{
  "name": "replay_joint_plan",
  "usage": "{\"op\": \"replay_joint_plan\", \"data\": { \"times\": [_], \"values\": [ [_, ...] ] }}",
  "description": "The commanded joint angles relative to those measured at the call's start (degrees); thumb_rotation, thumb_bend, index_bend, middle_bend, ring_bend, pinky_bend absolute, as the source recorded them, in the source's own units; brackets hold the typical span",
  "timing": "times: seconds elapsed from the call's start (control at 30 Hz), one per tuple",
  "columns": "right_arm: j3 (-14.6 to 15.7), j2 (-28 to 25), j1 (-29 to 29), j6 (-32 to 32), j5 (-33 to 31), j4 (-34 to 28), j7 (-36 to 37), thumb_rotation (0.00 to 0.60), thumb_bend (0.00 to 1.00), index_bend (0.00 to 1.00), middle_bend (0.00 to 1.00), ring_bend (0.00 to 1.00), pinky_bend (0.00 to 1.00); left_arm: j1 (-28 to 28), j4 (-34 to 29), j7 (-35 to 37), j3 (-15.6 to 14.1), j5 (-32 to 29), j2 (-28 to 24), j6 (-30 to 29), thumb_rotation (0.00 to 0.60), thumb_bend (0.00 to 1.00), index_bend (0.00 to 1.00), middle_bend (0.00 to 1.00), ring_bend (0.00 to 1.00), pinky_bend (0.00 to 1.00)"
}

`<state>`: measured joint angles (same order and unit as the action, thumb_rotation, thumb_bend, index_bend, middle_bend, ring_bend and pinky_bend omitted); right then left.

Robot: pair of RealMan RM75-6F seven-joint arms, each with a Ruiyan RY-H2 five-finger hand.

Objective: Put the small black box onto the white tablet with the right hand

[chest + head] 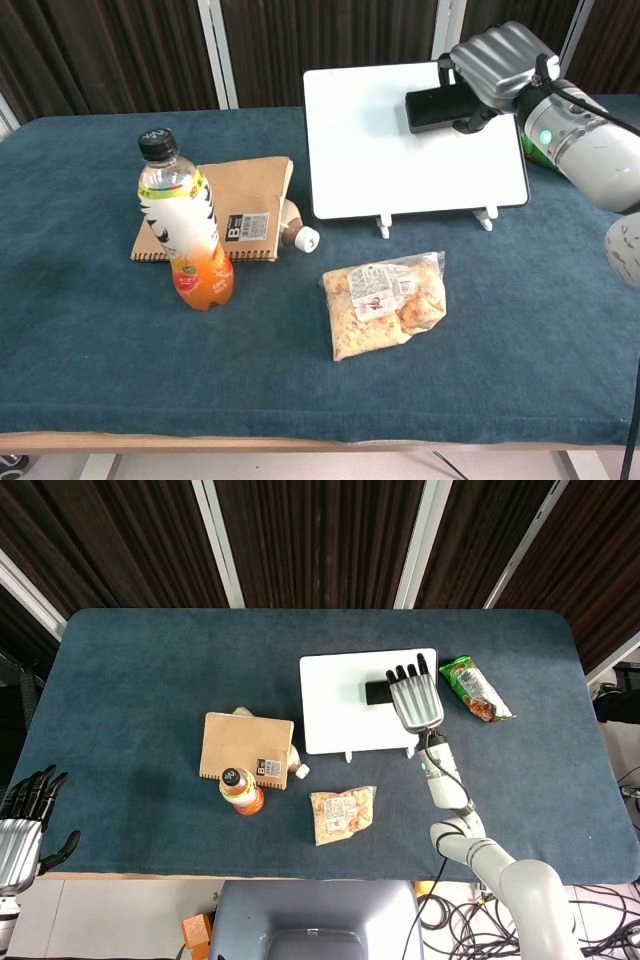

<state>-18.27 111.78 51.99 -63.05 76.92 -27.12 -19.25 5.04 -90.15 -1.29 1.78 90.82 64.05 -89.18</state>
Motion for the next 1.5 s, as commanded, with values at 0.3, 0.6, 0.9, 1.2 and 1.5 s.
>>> {"op": "replay_joint_plan", "data": {
  "times": [0.3,0.6,0.9,1.2,1.5],
  "values": [
    [-0.7,-0.47,-0.17,1.05,-2.45,-1.23,-0.55,0.6,0.24,0.2,0.21,0.23,0.15,-0.05,-0.33,0.26,0.08,-0.5,-0.37,0.26,0.6,0.3,0.0,0.0,0.0,0.11],
    [0.11,-1.82,-1.12,1.89,-3.09,-3.03,-1.2,0.6,0.24,0.06,0.14,0.19,0.12,-0.3,-0.4,0.49,0.15,-0.53,-0.56,-0.23,0.6,0.3,0.0,0.0,0.0,0.11],
    [1.63,-5.42,-3.81,0.77,-2.83,-8.96,-2.34,0.6,0.24,0.0,0.06,0.13,0.07,-0.65,-0.4,0.93,0.19,-0.28,-0.7,-1.0,0.6,0.3,0.0,0.0,0.0,0.11],
    [9.96,-23.47,-20.88,-16.14,3.17,-42.98,1.23,0.6,0.24,0.0,0.0,0.0,0.0,-0.97,-0.18,0.62,-0.11,0.26,-0.69,-1.45,0.6,0.3,0.0,0.0,0.0,0.11],
    [25.26,-41.53,-41.85,-31.16,8.85,-64.54,7.57,0.6,0.24,0.0,0.0,0.0,0.0,-1.47,-1.66,-4.55,-1.42,1.28,0.27,-1.03,0.6,0.31,0.0,0.0,0.0,0.11]
  ]
}}
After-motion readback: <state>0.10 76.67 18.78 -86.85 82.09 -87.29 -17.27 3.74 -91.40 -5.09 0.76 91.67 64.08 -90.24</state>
